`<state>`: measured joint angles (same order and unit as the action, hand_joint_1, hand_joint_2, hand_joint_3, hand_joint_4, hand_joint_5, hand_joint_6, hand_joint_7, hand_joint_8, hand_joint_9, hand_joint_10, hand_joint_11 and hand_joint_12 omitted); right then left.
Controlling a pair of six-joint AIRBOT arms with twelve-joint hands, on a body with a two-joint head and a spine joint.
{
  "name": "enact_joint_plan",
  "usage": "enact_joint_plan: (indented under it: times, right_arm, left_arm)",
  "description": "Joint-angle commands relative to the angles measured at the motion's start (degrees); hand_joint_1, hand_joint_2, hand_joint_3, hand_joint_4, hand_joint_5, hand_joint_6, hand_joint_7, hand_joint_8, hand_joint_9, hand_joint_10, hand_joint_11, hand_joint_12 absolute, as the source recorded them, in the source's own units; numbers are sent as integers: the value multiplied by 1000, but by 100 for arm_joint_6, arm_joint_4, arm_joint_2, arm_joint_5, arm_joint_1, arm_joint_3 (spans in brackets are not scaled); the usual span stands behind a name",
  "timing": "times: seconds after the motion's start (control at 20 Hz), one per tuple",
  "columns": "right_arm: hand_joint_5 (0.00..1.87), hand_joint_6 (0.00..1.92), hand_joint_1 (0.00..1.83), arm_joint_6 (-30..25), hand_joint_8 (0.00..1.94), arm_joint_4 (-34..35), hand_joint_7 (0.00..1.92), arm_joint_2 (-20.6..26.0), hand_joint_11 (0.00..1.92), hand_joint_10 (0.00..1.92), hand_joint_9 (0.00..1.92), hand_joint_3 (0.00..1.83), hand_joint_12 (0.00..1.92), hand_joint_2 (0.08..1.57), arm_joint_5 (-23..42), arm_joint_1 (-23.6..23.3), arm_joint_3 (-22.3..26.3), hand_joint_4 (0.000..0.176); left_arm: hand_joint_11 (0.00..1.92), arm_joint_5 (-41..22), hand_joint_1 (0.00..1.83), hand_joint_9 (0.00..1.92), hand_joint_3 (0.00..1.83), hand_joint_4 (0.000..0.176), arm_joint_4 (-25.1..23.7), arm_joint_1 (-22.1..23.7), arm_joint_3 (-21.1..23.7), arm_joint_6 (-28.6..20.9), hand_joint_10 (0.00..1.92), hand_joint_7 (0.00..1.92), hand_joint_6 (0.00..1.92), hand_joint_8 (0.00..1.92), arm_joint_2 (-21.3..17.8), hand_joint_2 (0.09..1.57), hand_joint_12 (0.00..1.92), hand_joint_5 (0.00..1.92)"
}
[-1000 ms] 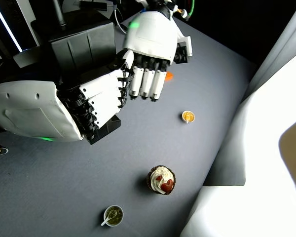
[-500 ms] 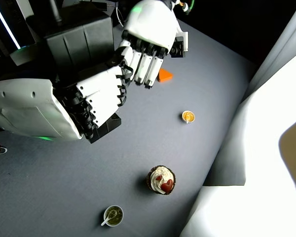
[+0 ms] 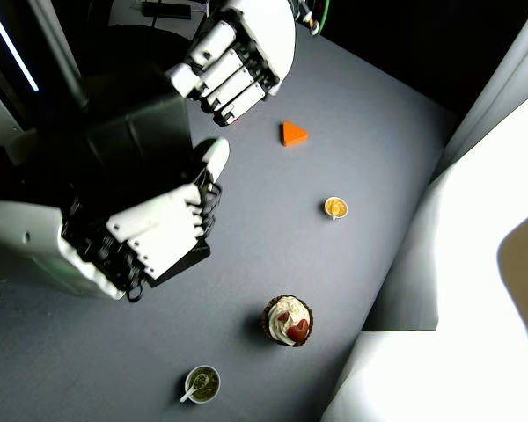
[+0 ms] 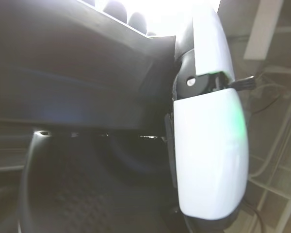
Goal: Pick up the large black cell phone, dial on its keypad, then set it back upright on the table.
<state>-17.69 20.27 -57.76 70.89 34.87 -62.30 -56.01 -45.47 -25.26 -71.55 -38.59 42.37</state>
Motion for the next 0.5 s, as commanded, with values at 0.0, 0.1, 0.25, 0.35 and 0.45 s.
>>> enact_joint_plan:
  times: [0.0,0.1,0.25,0.35,0.45]
  right_arm:
    - [987,784,1411,-100,693,53,1115,42,939,1002,1096,2,1195,1060,973,32,-57,0]
    - [963,820,1393,-145,762,104,1085,-23,999,1052,1083,0,1049,1070,1082,158,-126,0]
    - [930,859,1388,-199,835,207,1043,-117,1006,1114,1051,1,1053,1087,1208,313,-229,0]
    - [958,828,1391,-227,797,292,1063,-197,1003,1089,1066,0,1052,1078,1283,413,-313,0]
    - [953,832,1390,-267,792,322,1064,-299,1001,1103,1058,0,1048,1079,1318,472,-418,0]
  left_arm:
    - [665,-1188,1321,740,0,0,801,18,36,-87,1921,727,8,1454,54,1239,1921,165]
    - [660,-1597,1330,759,0,0,1416,-172,67,-55,1843,797,8,1356,119,1204,1921,198]
    - [653,-2131,785,705,19,0,2284,-503,168,-31,1792,653,2,1491,147,1365,1921,183]
    - [576,-2224,628,618,0,0,2774,-767,272,-8,1694,512,1,1207,77,1258,1921,159]
    - [394,-2413,540,525,0,0,3248,-1051,311,-143,1415,515,2,802,45,1237,1824,176]
